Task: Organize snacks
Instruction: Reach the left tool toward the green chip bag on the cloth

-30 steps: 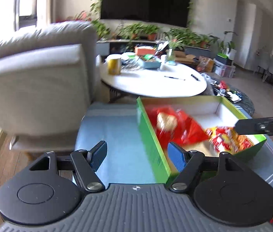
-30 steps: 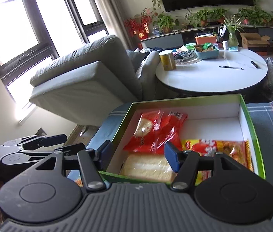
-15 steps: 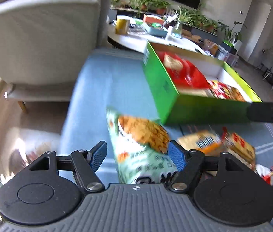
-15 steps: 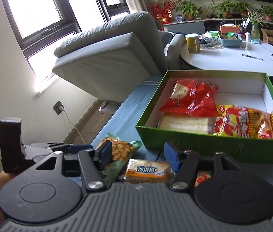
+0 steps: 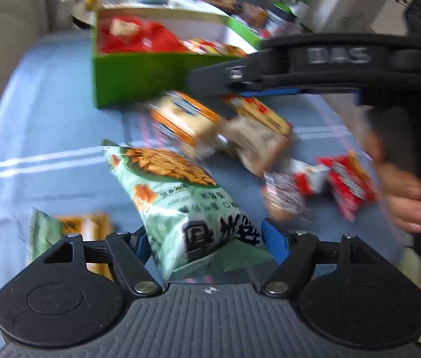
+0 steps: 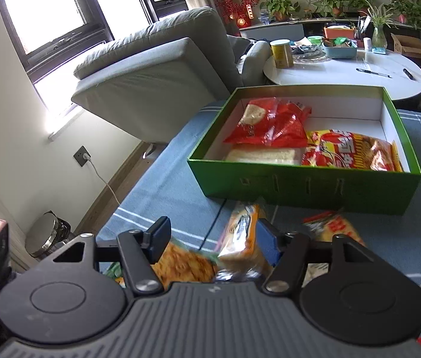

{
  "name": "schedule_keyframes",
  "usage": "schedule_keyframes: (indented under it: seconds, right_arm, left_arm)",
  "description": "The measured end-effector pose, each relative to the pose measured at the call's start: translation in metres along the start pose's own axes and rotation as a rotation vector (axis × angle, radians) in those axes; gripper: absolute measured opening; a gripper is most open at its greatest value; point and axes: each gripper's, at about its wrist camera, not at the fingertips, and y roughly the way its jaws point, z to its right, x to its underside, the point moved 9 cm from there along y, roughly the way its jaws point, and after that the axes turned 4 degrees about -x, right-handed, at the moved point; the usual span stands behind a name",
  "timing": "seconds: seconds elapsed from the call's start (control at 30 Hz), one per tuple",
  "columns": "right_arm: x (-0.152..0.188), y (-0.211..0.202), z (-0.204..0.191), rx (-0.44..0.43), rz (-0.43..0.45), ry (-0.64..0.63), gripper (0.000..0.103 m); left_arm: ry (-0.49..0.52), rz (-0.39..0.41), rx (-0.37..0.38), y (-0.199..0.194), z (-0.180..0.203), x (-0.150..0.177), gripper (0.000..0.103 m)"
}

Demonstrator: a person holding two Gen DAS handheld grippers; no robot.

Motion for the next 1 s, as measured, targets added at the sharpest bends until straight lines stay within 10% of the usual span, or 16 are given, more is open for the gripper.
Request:
schedule_keyframes:
  seconds: [0.6,1.0]
  right_arm:
    - [0.060,-0.027,-0.007,-0.011,-0.096,-0.087,0.073]
    - [0.066,-0.015,-0.020,-0.044,-0.110,-0.168,0.073]
  left_arm:
    - [0.027,0.228,-0.188,-0.046,-0.047,-0.044,0.071]
    - [-0.088,0.175,-0.248,-0.056,-0.072,-0.025,0.070]
